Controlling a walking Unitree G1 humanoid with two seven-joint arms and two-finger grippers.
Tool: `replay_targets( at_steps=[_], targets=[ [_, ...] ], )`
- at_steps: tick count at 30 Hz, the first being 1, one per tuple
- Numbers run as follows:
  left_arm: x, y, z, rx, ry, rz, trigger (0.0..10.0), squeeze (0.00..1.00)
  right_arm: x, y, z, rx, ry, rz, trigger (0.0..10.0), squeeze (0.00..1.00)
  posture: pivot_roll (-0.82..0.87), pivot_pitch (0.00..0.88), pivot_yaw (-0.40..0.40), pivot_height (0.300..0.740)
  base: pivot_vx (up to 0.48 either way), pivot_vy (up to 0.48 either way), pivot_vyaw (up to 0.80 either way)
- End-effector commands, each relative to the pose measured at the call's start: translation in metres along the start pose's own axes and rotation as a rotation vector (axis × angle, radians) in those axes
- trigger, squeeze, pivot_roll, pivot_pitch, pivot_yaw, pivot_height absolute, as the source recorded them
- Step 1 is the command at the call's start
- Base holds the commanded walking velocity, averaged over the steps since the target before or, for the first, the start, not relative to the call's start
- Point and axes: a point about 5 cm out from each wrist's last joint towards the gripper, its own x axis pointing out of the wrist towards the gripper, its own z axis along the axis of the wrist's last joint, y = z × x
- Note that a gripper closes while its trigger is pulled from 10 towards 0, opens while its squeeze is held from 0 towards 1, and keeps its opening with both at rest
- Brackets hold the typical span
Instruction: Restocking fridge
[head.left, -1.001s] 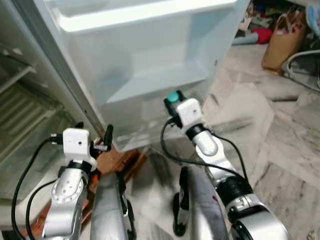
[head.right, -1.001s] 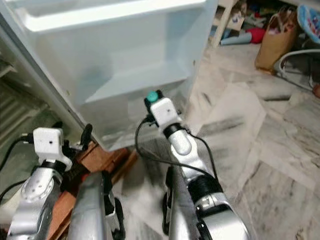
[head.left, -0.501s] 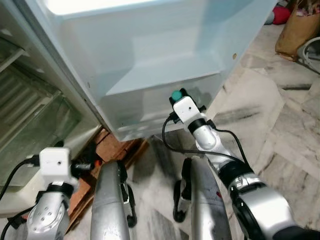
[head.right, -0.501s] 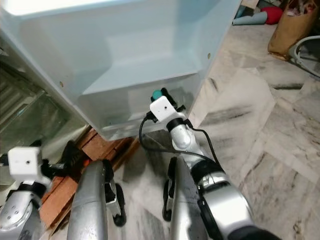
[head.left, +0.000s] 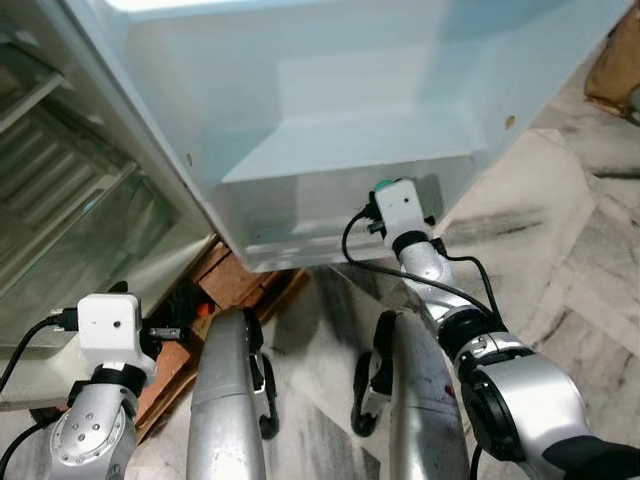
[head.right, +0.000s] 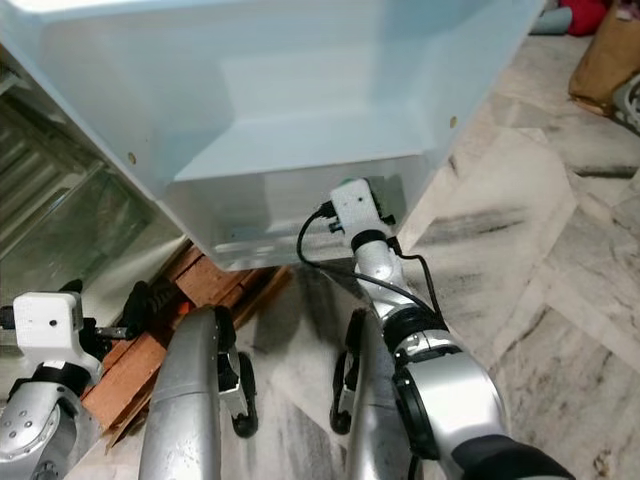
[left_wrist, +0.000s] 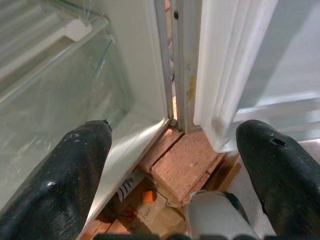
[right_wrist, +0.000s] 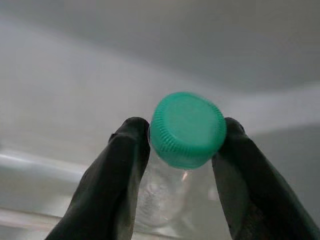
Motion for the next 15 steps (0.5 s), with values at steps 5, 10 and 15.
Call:
replay_targets(
  at_steps=[5,10,15],
  targets=[
    [0.000,-0.001,-0.003,0.001,0.025,-0.012,10.0,0.00,-0.004,-0.013,-0.016,0.007,0.085,-0.053,10.0,1.00,0.17,0.351,0.000,0.578,0.000,0.000,0.00],
    [0.006,-0.002,-0.003,-0.001,0.024,-0.017,10.0,0.00,0.004,-0.017,-0.002,0.055,0.050,-0.065,10.0,1.00,0.16,0.332,-0.005,0.578,0.000,0.000,0.00],
    [0.011,-0.003,-0.003,-0.003,0.018,-0.015,10.0,0.00,0.009,-0.016,0.012,0.085,0.001,-0.054,10.0,1.00,0.15,0.313,-0.010,0.578,0.000,0.000,0.00]
  ],
)
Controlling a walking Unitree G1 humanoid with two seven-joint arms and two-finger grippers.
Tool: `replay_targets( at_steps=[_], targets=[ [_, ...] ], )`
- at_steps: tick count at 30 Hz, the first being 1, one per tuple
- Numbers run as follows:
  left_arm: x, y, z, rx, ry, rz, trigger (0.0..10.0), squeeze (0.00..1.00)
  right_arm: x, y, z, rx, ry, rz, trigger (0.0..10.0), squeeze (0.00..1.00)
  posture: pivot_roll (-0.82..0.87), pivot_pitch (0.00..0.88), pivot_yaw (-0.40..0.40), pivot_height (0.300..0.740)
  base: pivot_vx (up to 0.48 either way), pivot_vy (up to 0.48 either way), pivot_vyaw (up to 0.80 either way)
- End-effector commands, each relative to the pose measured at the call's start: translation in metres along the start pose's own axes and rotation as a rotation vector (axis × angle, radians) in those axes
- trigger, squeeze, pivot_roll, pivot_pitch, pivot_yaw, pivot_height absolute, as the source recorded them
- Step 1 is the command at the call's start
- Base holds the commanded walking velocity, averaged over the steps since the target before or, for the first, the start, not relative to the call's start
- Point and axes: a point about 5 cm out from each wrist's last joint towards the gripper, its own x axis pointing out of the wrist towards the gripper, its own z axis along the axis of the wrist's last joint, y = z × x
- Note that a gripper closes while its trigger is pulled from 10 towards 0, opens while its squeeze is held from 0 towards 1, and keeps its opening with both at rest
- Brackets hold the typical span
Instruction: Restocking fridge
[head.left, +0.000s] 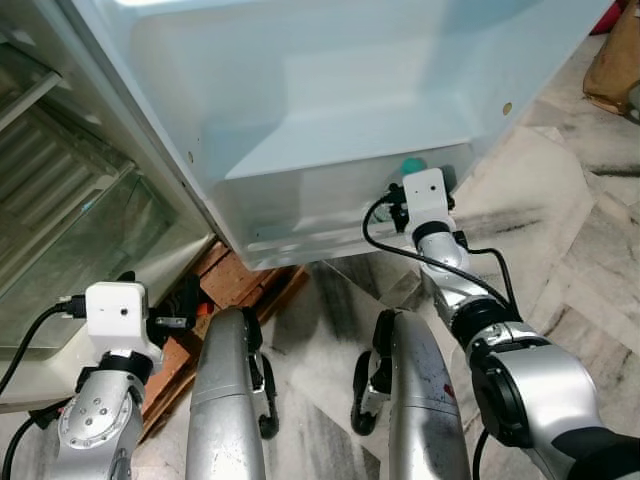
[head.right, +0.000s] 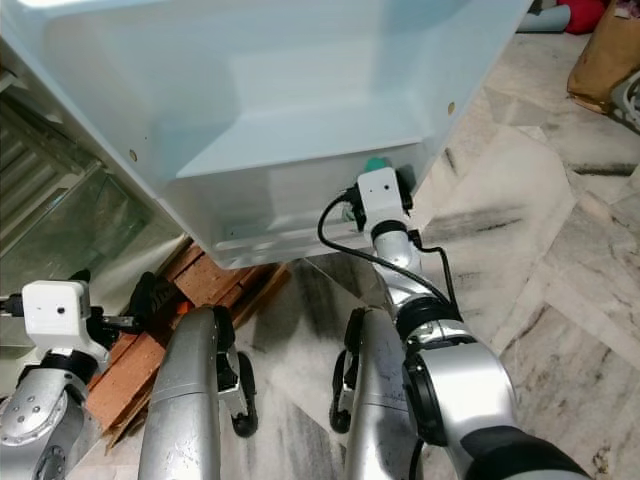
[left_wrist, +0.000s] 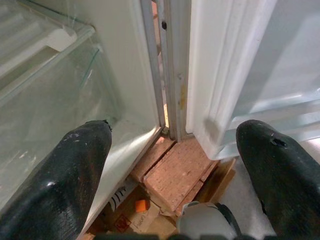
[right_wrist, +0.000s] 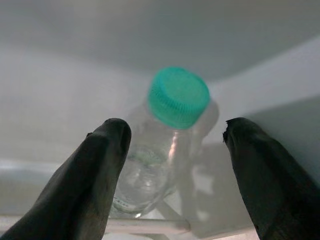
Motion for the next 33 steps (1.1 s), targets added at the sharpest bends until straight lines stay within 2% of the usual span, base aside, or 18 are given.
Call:
replay_targets(
  at_steps=[1,7,11,13,18,22,33],
  targets=[
    [-0.001,0.002,-0.008,0.004,0.037,0.006,10.0,0.00,0.002,-0.003,0.003,0.026,-0.006,-0.014,10.0,1.00,0.15,0.308,-0.011,0.578,0.000,0.000,0.00],
    [0.005,0.001,-0.008,0.002,0.026,0.007,10.0,0.00,0.006,-0.003,0.013,0.041,-0.028,0.007,10.0,1.00,0.14,0.288,-0.016,0.578,0.000,0.000,0.00],
    [0.013,-0.001,-0.008,0.001,0.011,0.011,10.0,0.00,0.008,0.003,0.021,-0.016,-0.068,0.066,10.0,1.00,0.13,0.265,-0.024,0.578,0.000,0.000,0.00],
    [0.016,-0.002,-0.007,0.001,0.005,0.008,10.0,0.00,0.008,0.004,0.021,-0.015,-0.067,0.079,10.0,1.00,0.13,0.258,-0.024,0.578,0.000,0.000,0.00],
    [0.022,-0.004,-0.005,0.007,-0.012,-0.004,10.0,0.00,0.009,0.003,0.023,-0.008,-0.072,0.085,10.0,1.00,0.12,0.239,-0.026,0.578,0.000,0.000,0.00],
    [0.033,-0.007,-0.004,0.007,-0.032,-0.019,10.0,0.00,0.010,-0.001,0.026,-0.005,-0.079,0.092,10.0,1.00,0.10,0.207,-0.018,0.578,0.000,0.000,0.00],
    [0.052,-0.014,0.000,0.013,-0.067,-0.063,10.0,0.00,0.011,-0.007,0.025,0.026,-0.056,0.169,10.0,1.00,0.07,0.139,0.005,0.578,0.000,0.000,0.00]
  ],
)
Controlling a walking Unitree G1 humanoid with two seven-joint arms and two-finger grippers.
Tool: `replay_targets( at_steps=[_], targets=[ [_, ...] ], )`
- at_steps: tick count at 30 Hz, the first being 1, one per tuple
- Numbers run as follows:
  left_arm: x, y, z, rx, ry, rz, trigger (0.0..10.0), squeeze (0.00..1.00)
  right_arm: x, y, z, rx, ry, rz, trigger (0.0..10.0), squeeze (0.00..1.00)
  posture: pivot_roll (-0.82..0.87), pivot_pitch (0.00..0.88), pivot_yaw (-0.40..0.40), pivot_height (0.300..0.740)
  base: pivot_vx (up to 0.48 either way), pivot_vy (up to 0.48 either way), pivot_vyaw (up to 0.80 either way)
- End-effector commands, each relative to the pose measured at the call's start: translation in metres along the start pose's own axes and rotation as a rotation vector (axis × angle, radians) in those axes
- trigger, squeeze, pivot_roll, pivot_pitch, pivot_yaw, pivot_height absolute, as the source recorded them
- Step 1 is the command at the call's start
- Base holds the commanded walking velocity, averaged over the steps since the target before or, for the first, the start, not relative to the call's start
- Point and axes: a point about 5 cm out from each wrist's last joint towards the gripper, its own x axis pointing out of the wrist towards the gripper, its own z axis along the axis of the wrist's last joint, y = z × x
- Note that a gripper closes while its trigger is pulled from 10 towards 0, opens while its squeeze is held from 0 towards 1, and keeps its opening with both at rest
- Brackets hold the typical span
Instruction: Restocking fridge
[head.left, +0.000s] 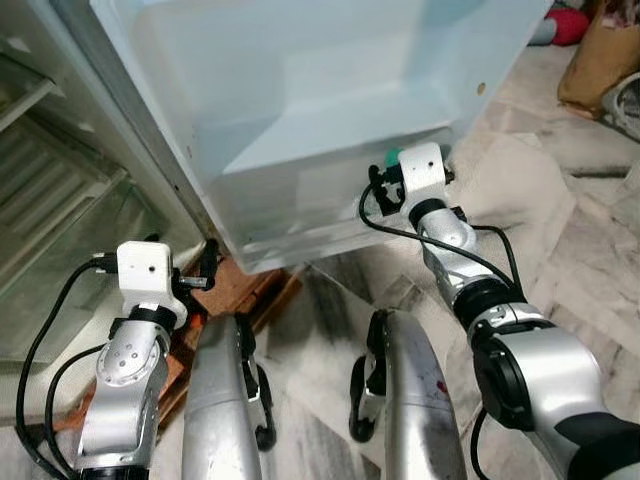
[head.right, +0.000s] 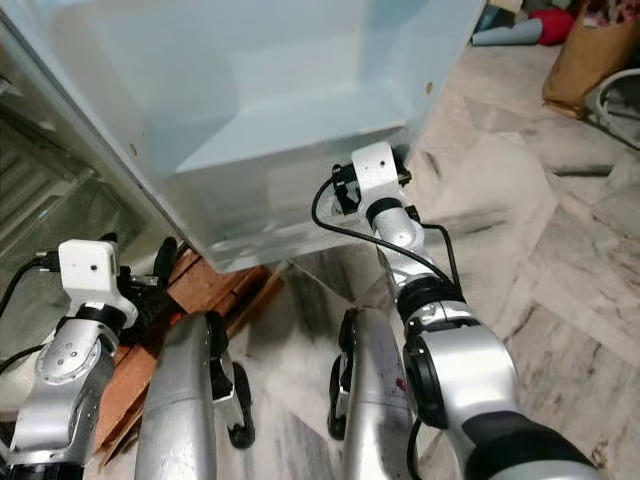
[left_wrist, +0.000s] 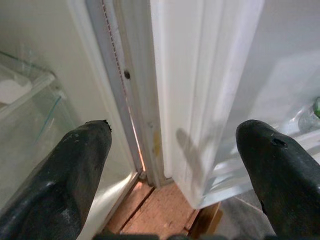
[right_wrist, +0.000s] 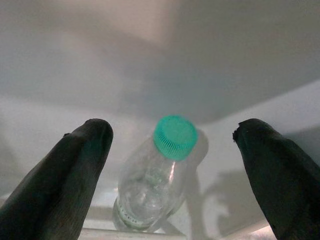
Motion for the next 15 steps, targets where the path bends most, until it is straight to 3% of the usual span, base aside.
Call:
replay_targets(
  at_steps=[1,9,10,11,12,13,15],
  targets=[
    [-0.001,-0.002,-0.005,0.017,0.014,-0.016,10.0,0.00,0.001,-0.004,0.002,0.012,-0.001,0.002,10.0,1.00,0.07,0.139,0.005,0.578,0.000,0.000,0.00],
    [0.014,-0.004,-0.002,0.023,-0.005,-0.045,10.0,0.00,-0.006,-0.017,0.000,0.049,-0.035,0.035,10.0,1.00,0.02,0.119,0.024,0.578,0.000,0.000,0.00],
    [0.014,-0.004,-0.002,0.023,-0.005,-0.044,10.0,0.00,-0.007,-0.018,-0.001,0.050,-0.041,0.036,10.0,0.80,0.02,0.118,0.024,0.578,0.000,0.000,0.00],
    [0.014,-0.004,-0.003,0.023,-0.006,-0.044,10.0,0.00,-0.008,-0.018,-0.001,0.050,-0.045,0.037,10.0,0.80,0.02,0.118,0.024,0.578,0.000,0.000,0.00],
    [0.014,-0.004,-0.004,0.021,-0.004,-0.041,10.0,0.00,-0.011,-0.016,-0.002,0.054,-0.059,0.055,10.0,0.13,0.01,0.117,0.026,0.578,0.000,0.000,0.00],
    [0.013,-0.004,-0.005,0.019,-0.001,-0.038,10.0,0.00,-0.012,-0.016,-0.003,0.053,-0.071,0.057,10.0,0.00,0.01,0.114,0.028,0.578,0.000,0.000,0.00],
    [0.009,-0.003,-0.010,0.011,0.013,-0.033,10.0,0.00,-0.019,-0.014,-0.007,0.080,-0.091,0.050,10.0,0.00,0.00,0.104,0.034,0.578,0.000,0.000,0.00]
  ],
)
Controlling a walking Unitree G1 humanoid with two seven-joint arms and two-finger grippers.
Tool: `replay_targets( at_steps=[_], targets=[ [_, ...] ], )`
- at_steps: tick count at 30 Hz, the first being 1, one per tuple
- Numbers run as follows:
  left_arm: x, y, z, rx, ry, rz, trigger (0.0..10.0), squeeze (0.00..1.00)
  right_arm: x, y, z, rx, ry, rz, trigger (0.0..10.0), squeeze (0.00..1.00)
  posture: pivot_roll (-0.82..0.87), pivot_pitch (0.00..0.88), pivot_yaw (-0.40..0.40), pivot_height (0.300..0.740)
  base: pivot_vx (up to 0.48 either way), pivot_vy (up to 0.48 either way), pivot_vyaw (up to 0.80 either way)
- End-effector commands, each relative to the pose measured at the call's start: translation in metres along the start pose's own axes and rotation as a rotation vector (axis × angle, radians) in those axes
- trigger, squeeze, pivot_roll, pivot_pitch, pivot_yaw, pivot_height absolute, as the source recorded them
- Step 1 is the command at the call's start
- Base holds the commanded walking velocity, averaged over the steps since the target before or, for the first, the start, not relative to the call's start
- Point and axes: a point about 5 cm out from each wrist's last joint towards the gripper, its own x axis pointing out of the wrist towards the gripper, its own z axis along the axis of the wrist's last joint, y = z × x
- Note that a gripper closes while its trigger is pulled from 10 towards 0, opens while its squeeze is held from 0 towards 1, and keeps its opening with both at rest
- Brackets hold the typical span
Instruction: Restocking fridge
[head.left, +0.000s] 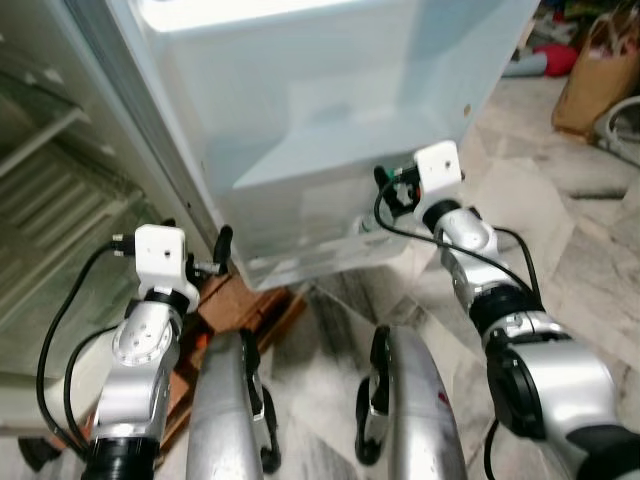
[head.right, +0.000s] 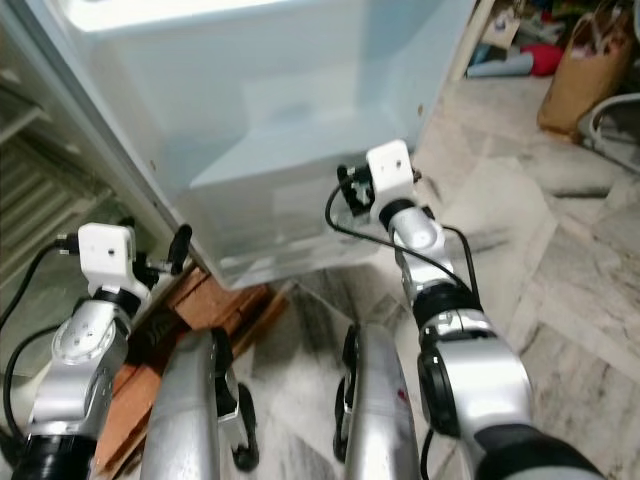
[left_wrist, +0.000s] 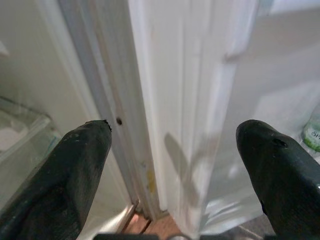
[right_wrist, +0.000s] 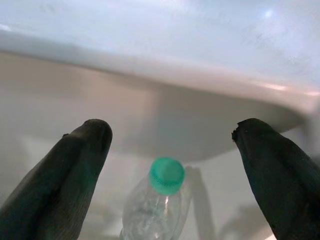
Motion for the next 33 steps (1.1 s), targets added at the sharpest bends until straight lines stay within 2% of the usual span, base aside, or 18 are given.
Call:
replay_targets(
  at_steps=[1,4,5,8,9,10,13,14,16,17,20,21,23,26,29,33],
  targets=[
    [-0.007,0.002,-0.010,0.006,0.034,0.010,10.0,0.00,-0.008,0.000,-0.003,0.044,-0.026,-0.009,10.0,0.00,-0.01,0.098,0.036,0.578,0.000,0.000,0.00],
    [-0.011,0.000,-0.016,0.000,0.051,0.011,10.0,0.00,-0.019,0.008,-0.007,0.035,-0.051,0.032,10.0,0.00,-0.02,0.088,0.033,0.578,0.000,0.000,0.00],
    [-0.013,-0.002,-0.020,-0.002,0.059,0.011,10.0,0.00,-0.030,0.015,-0.012,0.072,-0.051,0.047,10.0,0.00,-0.03,0.075,0.029,0.578,0.000,0.000,0.00],
    [-0.016,-0.003,-0.021,-0.006,0.063,0.010,10.0,0.00,-0.047,0.024,-0.016,0.110,-0.065,0.071,10.0,0.00,-0.03,0.056,0.024,0.578,0.000,0.000,0.00],
    [-0.018,-0.003,-0.022,-0.007,0.065,0.011,10.0,0.00,-0.060,0.028,-0.021,0.133,-0.059,0.060,10.0,0.00,-0.03,0.047,0.021,0.578,0.000,0.000,0.00],
    [-0.018,-0.003,-0.022,-0.007,0.065,0.011,10.0,0.00,-0.060,0.028,-0.021,0.133,-0.059,0.060,10.0,0.00,-0.03,0.047,0.021,0.578,0.000,0.000,0.00],
    [-0.022,-0.001,-0.026,-0.015,0.073,0.027,10.0,0.00,-0.086,0.032,-0.033,0.183,-0.025,-0.008,10.0,0.00,-0.03,0.028,0.015,0.578,0.000,0.000,0.00],
    [-0.022,-0.001,-0.026,-0.015,0.073,0.027,10.0,0.00,-0.086,0.032,-0.033,0.183,-0.025,-0.008,10.0,0.00,-0.03,0.028,0.015,0.578,0.000,0.000,0.00],
    [-0.022,-0.001,-0.027,-0.018,0.073,0.033,10.0,0.00,-0.100,0.032,-0.040,0.202,0.006,-0.081,10.0,0.00,-0.04,0.021,0.016,0.578,0.000,0.000,0.00],
    [-0.022,-0.001,-0.027,-0.018,0.073,0.033,10.0,0.00,-0.100,0.032,-0.040,0.202,0.006,-0.081,10.0,0.00,-0.04,0.021,0.016,0.578,0.000,0.000,0.00],
    [-0.022,-0.006,-0.030,-0.021,0.079,0.023,10.0,0.00,-0.113,0.029,-0.044,0.215,0.040,-0.180,10.0,0.00,-0.04,0.000,0.015,0.578,0.000,0.000,0.00],
    [-0.021,-0.008,-0.031,-0.024,0.083,0.018,10.0,0.00,-0.116,0.028,-0.045,0.254,0.048,-0.213,10.0,0.00,-0.04,0.000,0.016,0.578,0.000,0.000,0.00],
    [-0.019,-0.010,-0.031,-0.027,0.081,0.008,10.0,0.00,-0.117,0.027,-0.045,0.262,0.056,-0.217,10.0,0.00,-0.05,0.000,0.017,0.578,0.000,0.000,0.00],
    [-0.014,-0.013,-0.028,-0.029,0.072,-0.003,10.0,0.00,-0.115,0.028,-0.036,0.264,0.008,-0.209,10.0,0.00,-0.05,0.000,0.014,0.578,0.000,0.000,0.00],
    [-0.006,-0.017,-0.022,-0.026,0.047,-0.024,10.0,0.00,-0.107,0.025,-0.031,0.252,0.007,-0.207,10.0,0.00,-0.05,0.000,0.008,0.598,0.000,0.000,0.00],
    [-0.002,-0.020,-0.021,-0.025,0.042,-0.032,10.0,0.00,-0.101,0.022,-0.025,0.243,-0.002,-0.190,10.0,0.00,-0.05,0.000,0.004,0.628,0.000,0.000,0.00]
  ],
)
